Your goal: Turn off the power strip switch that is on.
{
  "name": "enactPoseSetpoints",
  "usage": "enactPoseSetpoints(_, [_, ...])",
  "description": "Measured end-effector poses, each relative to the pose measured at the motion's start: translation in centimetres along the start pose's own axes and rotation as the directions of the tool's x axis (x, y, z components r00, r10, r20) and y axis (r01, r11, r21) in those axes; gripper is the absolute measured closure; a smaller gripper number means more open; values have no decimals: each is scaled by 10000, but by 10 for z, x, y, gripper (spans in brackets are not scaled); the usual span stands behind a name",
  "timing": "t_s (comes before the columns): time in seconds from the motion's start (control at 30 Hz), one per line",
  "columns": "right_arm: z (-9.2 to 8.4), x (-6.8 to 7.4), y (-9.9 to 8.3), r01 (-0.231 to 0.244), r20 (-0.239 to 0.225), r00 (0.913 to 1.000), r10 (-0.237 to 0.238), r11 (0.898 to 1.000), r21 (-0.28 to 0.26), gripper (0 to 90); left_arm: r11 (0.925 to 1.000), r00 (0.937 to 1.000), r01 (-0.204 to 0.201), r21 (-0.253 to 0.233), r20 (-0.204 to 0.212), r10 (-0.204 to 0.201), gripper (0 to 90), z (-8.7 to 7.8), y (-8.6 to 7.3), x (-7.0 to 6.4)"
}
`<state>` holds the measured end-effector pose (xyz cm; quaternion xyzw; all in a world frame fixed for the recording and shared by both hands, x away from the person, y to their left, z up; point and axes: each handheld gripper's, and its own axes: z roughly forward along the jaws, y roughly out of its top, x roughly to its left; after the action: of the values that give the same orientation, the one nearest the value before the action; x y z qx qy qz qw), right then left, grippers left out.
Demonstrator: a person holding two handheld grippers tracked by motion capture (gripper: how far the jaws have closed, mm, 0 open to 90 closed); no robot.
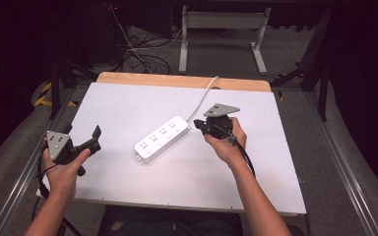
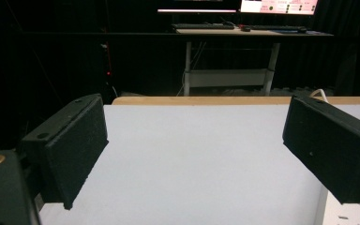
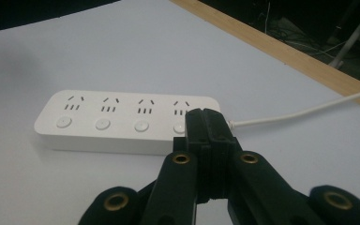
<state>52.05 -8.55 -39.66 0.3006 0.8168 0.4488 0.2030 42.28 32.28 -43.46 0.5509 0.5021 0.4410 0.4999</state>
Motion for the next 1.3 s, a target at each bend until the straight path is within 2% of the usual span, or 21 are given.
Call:
enactPoseSetpoints(0.07, [9, 1, 4, 162, -104, 9998, -160, 9998, 135, 900, 10000, 10000, -25, -6, 36, 25, 71, 0, 0, 0])
enactPoseSetpoints(0.13, [16, 2, 7, 312, -193, 9993, -307, 9991, 276, 900, 9999, 9996, -75, 86, 276, 72, 65, 0, 0, -1])
enactPoseSetpoints(0.17, [16, 2, 7, 312, -193, 9993, -307, 9991, 276, 900, 9999, 9996, -75, 86, 276, 72, 62, 0, 0, -1])
enactPoseSetpoints(0.2, [24, 2, 9, 202, -341, 9992, -191, 9992, 335, 900, 9999, 9993, -95, 89, 351, 92, 61, -1, 0, -2])
enactPoseSetpoints(0.27, [29, 2, 9, 222, -410, 9989, -205, 9989, 415, 900, 9999, 9993, -96, 80, 354, 93, 60, -1, 0, -2])
enactPoseSetpoints(0.3, [41, 5, 8, 392, -418, 9985, -363, 9969, 689, 900, 10000, 9994, -39, 80, 352, 36, 60, -2, 0, -2])
enactPoseSetpoints(0.43, [55, 6, 8, 456, -587, 9974, -408, 9956, 819, 900, 10000, 9996, -48, 13, 282, 48, 62, -2, 0, -1])
enactPoseSetpoints(0.5, [74, 7, 6, 538, -594, 9971, -473, 9922, 1124, 900, 10000, 9995, 17, -9, 309, -17, 63, -3, 0, -1])
enactPoseSetpoints(0.53, [74, 7, 6, 538, -594, 9971, -473, 9922, 1124, 900, 10000, 9995, 17, -9, 309, -17, 63, -3, 0, -1])
enactPoseSetpoints(0.6, [85, 8, 1, 623, -605, 9967, -540, 9875, 1446, 900, 10000, 9996, -12, 32, 296, 11, 63, -3, 0, -1])
enactPoseSetpoints(0.63, [90, 6, -2, 486, -640, 9972, -392, 9871, 1525, 900, 10000, 9995, 33, 72, 301, -35, 64, -3, -1, 0])
enactPoseSetpoints(0.73, [92, 3, -2, 358, -627, 9977, -276, 9902, 1347, 900, 9998, 9995, 156, 93, 276, -159, 68, -3, -2, 2])
enactPoseSetpoints(0.87, [99, 0, -5, 237, -580, 9982, -158, 9900, 1389, 900, 9999, 9996, 61, 94, 260, -63, 70, -5, -1, 1])
enactPoseSetpoints(1.13, [105, 2, -7, 428, -637, 9974, -328, 9859, 1615, 900, 9999, 9998, -19, 103, 202, 17, 75, -6, -2, 1])
enactPoseSetpoints(1.3, [109, 3, -10, 407, -517, 9981, -332, 9877, 1508, 900, 10000, 9998, 38, 29, 208, -38, 80, -6, -2, 3])
